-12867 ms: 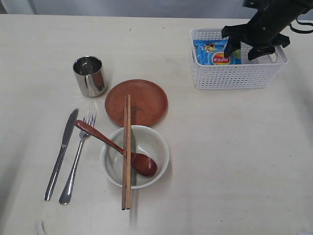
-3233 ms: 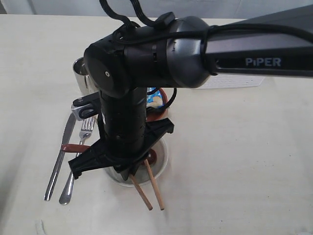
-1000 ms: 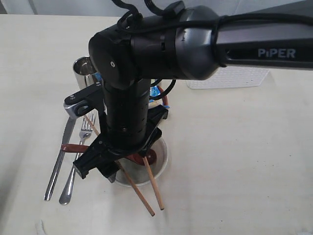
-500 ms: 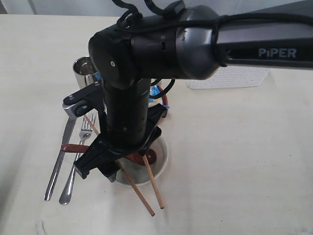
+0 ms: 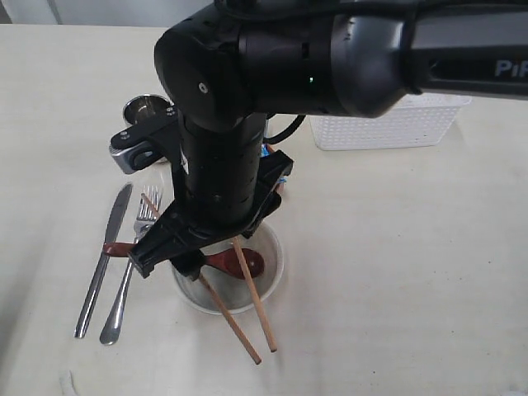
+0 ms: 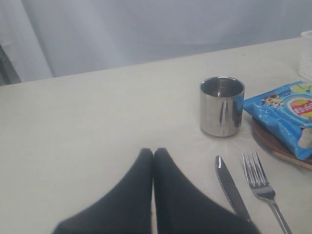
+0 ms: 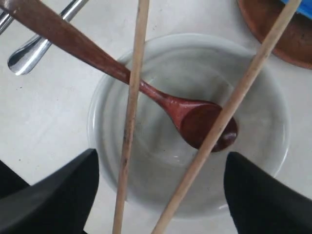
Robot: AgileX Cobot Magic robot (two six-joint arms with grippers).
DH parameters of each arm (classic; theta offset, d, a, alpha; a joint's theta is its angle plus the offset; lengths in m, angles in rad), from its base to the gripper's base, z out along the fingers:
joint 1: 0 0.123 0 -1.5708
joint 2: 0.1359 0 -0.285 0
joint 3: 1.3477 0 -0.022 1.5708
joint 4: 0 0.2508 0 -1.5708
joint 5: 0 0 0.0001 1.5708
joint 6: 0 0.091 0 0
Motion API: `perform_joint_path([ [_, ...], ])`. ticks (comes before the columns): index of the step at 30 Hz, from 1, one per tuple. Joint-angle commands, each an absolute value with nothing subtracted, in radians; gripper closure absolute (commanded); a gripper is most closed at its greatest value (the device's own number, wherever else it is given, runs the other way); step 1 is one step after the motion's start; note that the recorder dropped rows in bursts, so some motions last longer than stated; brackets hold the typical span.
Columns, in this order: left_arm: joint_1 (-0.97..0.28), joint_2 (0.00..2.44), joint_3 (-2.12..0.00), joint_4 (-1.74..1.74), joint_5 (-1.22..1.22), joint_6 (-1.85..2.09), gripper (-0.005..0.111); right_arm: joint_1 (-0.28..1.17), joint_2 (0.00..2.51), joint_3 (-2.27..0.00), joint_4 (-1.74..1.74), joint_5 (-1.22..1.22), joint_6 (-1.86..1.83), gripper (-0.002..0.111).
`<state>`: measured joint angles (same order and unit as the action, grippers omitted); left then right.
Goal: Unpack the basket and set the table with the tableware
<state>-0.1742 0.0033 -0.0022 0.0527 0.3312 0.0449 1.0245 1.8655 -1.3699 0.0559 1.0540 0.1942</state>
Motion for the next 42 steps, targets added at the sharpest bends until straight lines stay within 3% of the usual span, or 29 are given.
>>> perform_joint_path([
  [1,-0.172,0.0,0.0,0.051,0.325,0.044,0.107,1.02,1.867,-1.372,0.052,1.055,0.201,0.039],
  [3,-0.172,0.0,0.0,0.051,0.325,0.044,0.107,1.02,1.867,-1.372,0.071,1.051,0.201,0.029],
  [6,-0.172,0.0,0.0,0.051,0.325,0.044,0.107,1.018,1.867,-1.372,0.074,1.056,0.201,0.003],
  [42,-0.172,0.0,0.0,0.051,0.325,0.044,0.107,1.018,1.947,-1.372,0.069,1.084,0.238,0.004],
])
